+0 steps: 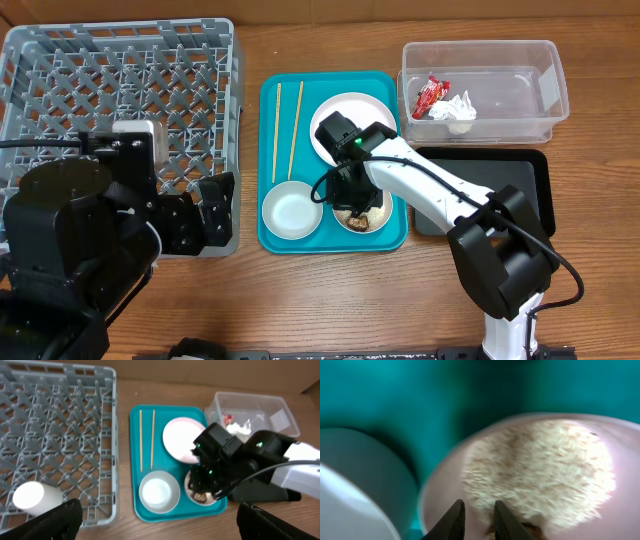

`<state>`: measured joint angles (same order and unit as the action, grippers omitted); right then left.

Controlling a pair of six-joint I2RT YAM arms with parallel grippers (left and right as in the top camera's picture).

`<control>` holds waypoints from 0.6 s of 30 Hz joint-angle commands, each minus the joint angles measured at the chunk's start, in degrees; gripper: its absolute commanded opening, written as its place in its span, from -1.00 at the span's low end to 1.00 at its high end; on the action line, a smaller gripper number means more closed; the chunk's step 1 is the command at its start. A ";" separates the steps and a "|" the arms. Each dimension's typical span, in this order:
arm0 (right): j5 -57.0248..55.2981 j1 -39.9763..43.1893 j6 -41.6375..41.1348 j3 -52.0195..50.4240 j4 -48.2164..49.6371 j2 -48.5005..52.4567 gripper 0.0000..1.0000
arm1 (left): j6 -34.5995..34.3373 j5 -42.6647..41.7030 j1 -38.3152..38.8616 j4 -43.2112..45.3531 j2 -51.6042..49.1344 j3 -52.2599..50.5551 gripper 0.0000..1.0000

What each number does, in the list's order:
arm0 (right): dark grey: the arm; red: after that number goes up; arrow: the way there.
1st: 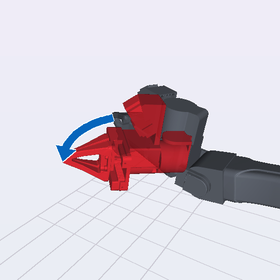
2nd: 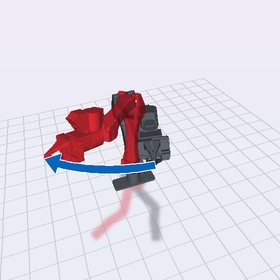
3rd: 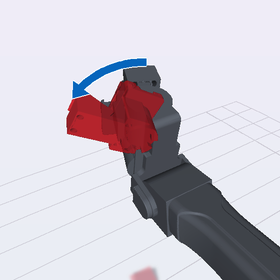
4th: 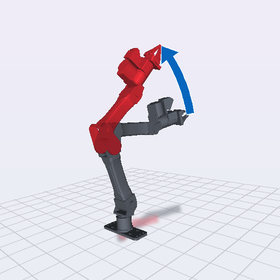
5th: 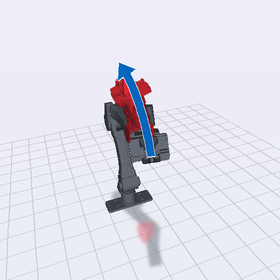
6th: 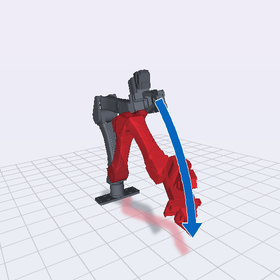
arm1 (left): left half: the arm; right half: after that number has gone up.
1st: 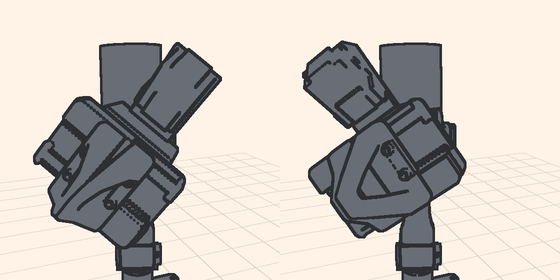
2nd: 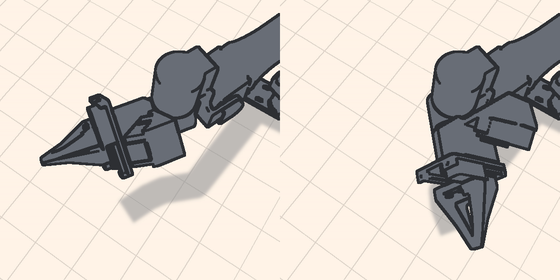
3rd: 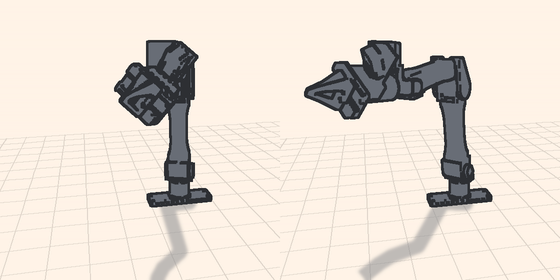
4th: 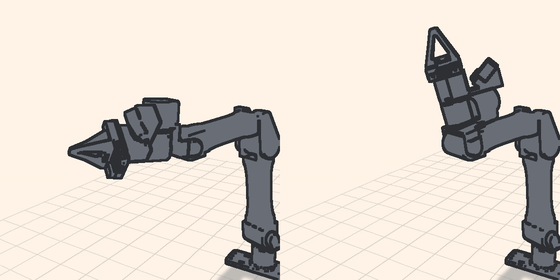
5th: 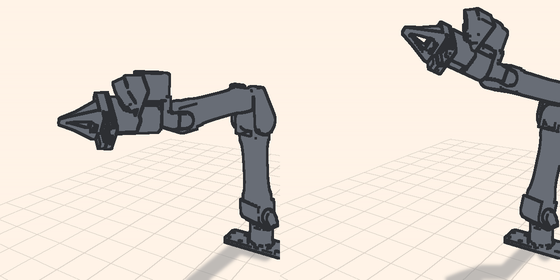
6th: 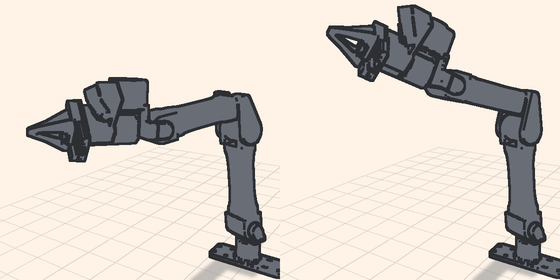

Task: Sort waste into correct bins and load items into the dishwasher
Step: 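Grasp the rim of the pink rice bowl with the right gripper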

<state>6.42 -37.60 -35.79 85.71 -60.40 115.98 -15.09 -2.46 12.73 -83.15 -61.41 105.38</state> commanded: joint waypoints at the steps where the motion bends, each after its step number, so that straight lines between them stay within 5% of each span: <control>1: -4.07 -0.31 -0.31 2.21 -0.79 -3.45 -0.54 | -0.79 1.20 -0.07 -0.72 -0.50 0.17 1.00; 18: -2.56 -4.28 -1.36 -0.13 3.89 -2.71 -0.44 | -0.76 1.57 -0.07 -0.48 -0.83 0.15 1.00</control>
<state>4.58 -41.67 -35.90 86.54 -57.45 112.99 -15.09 -1.61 12.73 -84.01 -62.28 105.36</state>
